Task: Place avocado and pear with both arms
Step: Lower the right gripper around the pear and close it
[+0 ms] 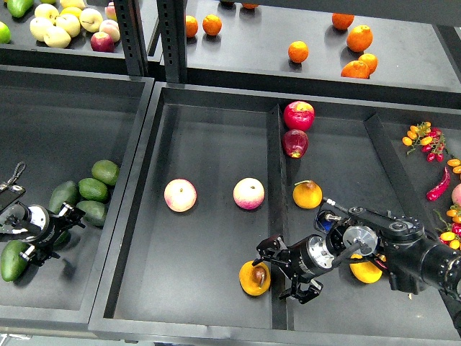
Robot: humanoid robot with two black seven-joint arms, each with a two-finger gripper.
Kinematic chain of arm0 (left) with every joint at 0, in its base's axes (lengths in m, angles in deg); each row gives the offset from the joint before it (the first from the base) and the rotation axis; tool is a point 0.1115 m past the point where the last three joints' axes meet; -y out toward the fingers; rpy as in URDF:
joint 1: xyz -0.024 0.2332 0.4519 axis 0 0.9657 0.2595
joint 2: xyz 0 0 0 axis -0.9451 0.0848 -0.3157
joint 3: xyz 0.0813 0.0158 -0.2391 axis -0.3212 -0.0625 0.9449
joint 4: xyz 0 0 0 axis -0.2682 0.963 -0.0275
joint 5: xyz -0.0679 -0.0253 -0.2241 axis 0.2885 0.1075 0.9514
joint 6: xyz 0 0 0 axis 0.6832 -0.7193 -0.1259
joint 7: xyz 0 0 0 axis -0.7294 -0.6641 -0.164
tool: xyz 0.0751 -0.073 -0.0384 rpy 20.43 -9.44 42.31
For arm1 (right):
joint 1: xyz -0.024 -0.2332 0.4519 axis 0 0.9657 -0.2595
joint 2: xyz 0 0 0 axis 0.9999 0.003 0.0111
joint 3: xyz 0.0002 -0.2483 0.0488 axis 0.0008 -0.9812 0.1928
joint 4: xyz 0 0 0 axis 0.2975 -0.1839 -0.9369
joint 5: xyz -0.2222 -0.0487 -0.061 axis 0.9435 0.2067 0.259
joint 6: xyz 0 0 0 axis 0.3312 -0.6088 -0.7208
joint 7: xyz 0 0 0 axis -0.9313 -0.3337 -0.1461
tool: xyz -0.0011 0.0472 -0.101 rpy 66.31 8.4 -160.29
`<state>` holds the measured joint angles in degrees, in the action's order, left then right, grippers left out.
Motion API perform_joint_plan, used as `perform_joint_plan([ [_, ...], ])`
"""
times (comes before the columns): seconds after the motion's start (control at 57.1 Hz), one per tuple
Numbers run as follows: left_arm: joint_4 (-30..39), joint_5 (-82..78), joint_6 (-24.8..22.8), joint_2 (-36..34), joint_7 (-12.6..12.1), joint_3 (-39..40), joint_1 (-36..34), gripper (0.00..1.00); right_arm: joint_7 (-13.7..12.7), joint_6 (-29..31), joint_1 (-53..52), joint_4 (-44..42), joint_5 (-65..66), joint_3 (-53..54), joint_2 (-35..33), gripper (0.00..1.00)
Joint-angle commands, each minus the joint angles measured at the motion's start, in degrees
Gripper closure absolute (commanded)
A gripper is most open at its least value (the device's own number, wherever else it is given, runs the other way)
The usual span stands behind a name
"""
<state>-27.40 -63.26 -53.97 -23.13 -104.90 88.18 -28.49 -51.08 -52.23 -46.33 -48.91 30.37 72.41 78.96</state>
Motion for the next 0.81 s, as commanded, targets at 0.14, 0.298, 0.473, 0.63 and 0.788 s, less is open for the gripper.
perform_joint_plan([
  [0.14, 0.0, 0.0, 0.0, 0.1, 0.0, 0.0, 0.5, 0.08, 0.0, 0.0, 0.8, -1.3, 0.0, 1.3, 0.4, 0.13],
  [0.298, 0.0, 0.0, 0.0, 0.1, 0.0, 0.0, 0.6, 0.09, 0.0, 0.0, 1.2, -2.8, -0.1, 2.6, 1.8, 0.18],
  [0.473, 0.0, 0.0, 0.0, 0.1, 0.0, 0.0, 0.9, 0.08, 0.0, 0.0, 1.3, -4.5, -0.1, 2.6, 2.8, 0.23],
  [0.63, 0.0, 0.0, 0.0, 0.1, 0.0, 0.0, 1.1, 0.08, 0.0, 0.0, 1.5, -5.2, -0.1, 3.3, 2.9, 0.28],
  [0.788, 0.0, 0.0, 0.0, 0.1, 0.0, 0.0, 1.1, 0.08, 0.0, 0.0, 2.0, -6.6, -0.1, 5.0, 2.9, 0.35],
])
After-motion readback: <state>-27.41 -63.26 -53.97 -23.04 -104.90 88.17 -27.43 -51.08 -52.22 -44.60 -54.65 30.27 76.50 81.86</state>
